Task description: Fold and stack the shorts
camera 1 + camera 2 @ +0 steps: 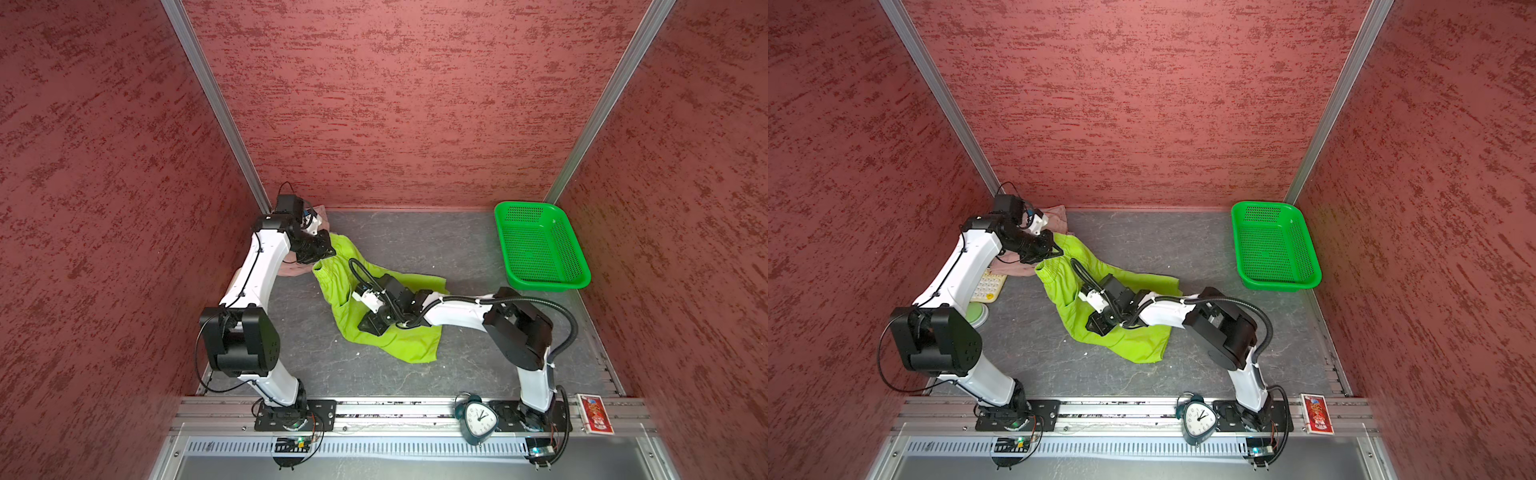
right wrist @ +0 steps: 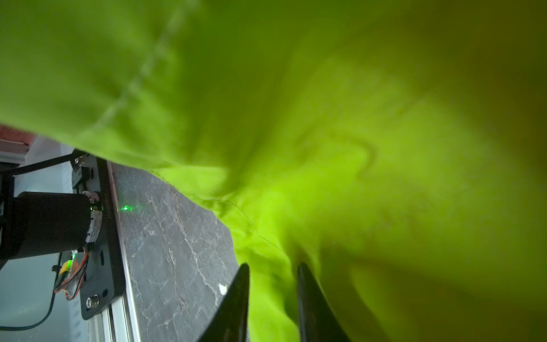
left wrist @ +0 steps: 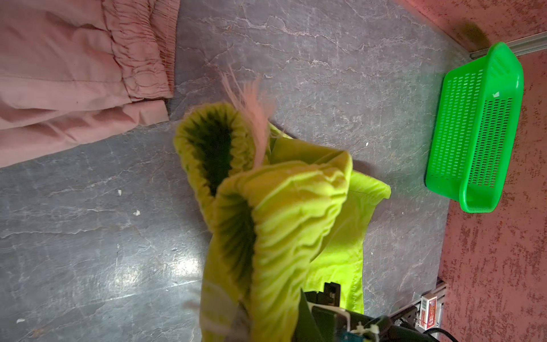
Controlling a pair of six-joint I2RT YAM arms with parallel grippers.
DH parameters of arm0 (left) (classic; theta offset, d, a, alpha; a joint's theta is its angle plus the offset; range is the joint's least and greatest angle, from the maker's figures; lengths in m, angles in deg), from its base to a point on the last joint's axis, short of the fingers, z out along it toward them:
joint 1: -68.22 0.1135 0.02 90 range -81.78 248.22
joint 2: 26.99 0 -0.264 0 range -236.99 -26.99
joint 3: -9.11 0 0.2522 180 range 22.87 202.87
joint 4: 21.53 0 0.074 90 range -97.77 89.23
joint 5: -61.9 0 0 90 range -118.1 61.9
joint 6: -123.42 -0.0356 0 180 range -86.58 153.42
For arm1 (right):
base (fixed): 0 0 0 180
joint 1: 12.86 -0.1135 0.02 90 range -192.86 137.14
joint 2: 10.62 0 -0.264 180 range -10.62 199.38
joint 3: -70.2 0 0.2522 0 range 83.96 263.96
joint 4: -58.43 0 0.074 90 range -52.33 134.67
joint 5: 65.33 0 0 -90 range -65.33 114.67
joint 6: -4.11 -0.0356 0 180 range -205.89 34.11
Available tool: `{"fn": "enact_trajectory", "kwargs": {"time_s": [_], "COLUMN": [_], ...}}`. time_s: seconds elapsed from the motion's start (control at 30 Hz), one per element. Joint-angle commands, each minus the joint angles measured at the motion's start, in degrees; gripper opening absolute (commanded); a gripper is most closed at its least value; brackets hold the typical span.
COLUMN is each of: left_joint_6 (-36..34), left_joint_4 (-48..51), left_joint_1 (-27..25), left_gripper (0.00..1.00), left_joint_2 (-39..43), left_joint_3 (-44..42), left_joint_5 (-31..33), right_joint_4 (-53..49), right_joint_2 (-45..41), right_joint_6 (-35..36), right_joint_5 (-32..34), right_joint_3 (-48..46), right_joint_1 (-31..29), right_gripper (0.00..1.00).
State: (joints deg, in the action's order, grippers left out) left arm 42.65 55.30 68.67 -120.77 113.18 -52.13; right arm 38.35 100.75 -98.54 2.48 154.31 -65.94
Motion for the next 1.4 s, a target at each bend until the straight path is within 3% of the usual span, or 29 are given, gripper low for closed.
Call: {"fn": "enact_trajectory", "kwargs": {"time_s": [0.0, 0.13, 0.3, 0.53, 0.73, 1.0, 1.37], "left_joint_6": [-2.54, -4.83, -6.93, -7.73, -8.20, -2.36, 5.18], "left_joint_4": [3.08, 5.19, 7.55, 8.44, 10.33, 7.39, 1.85], "left_joint_1": [-0.45, -0.53, -0.80, -0.89, -3.42, -12.96, -22.22], "left_gripper": [0.00, 0.00, 0.00, 0.00, 0.00, 0.00, 0.00], "left_joint_2": [0.30, 1.29, 0.64, 1.09, 1.13, 2.72, -1.11], "left_joint_3": [3.03, 5.24, 7.79, 9.99, 12.90, 7.15, 2.98], "left_joint_5": [2.24, 4.72, 7.20, 11.79, 12.15, 10.10, 10.95], "right_joint_4": [0.48, -1.36, -8.59, -10.97, -7.70, -0.84, -2.64], "right_joint_2": [-8.43, -15.27, -15.40, -11.24, -6.65, -6.83, -21.93], "right_joint_6": [-2.88, -5.03, -3.03, -5.51, -8.31, -16.39, -25.50], "right_joint_5": [5.86, 11.60, 18.22, 25.31, 22.72, 15.01, 17.03], "right_joint_3": [-3.47, -10.34, -12.99, -14.33, -12.81, -14.02, -19.71], "right_joint_1": [4.18, 9.40, 10.80, 10.80, 10.81, 10.80, 15.18], "right_gripper": [0.47, 0.60, 0.62, 0.62, 0.51, 0.52, 0.72]}}
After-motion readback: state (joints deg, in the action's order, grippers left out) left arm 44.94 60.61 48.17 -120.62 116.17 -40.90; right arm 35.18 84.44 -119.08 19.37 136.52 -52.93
